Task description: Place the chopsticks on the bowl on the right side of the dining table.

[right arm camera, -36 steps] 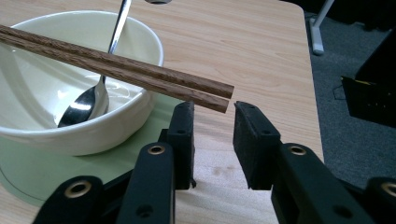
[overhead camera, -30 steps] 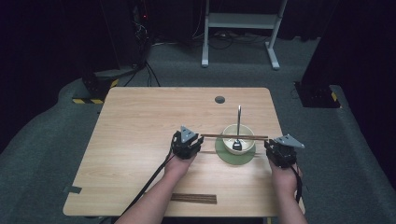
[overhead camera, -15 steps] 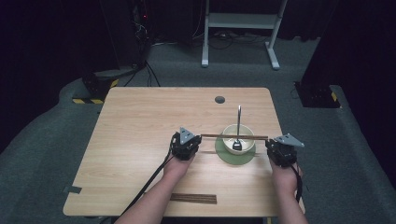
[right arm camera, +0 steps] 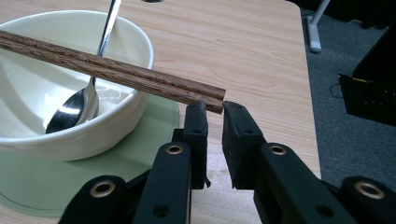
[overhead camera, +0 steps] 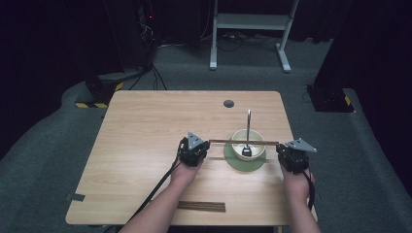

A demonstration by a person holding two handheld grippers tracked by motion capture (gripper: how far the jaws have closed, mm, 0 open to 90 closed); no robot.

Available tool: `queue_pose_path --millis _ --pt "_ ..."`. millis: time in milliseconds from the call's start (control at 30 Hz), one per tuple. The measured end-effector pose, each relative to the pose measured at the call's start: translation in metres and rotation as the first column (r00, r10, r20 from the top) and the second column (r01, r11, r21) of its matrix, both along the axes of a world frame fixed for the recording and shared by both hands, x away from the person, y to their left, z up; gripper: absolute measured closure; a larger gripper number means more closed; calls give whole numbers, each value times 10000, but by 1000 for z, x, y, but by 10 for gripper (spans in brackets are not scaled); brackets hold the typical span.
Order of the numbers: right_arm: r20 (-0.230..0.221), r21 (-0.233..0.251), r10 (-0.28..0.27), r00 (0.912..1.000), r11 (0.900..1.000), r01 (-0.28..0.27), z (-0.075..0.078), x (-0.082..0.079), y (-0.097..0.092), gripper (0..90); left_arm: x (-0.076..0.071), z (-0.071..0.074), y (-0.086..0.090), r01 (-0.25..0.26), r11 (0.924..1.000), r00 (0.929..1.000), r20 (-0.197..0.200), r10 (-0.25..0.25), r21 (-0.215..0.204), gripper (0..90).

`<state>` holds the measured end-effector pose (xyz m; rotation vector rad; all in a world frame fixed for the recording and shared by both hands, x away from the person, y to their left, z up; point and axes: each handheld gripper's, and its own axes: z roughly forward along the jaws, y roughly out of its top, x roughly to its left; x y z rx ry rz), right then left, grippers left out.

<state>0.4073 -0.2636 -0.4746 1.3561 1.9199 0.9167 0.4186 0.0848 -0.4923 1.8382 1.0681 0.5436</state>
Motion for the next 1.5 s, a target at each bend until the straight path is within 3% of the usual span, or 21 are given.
queue_pose_path --millis 333,1267,1500 --pt "-76 70 11 10000 10000 -10 -1 0 -1 779 1 0 0 -83 9999 10000 -24 83 -88 793" --pt "-14 1 -18 10000 10000 18 -1 2 -1 767 1 0 -1 -85 9999 9999 54 84 68 850" --pt "42 149 13 10000 9999 -13 1 -3 3 696 -2 5 4 -135 9998 9999 47 135 116 763"
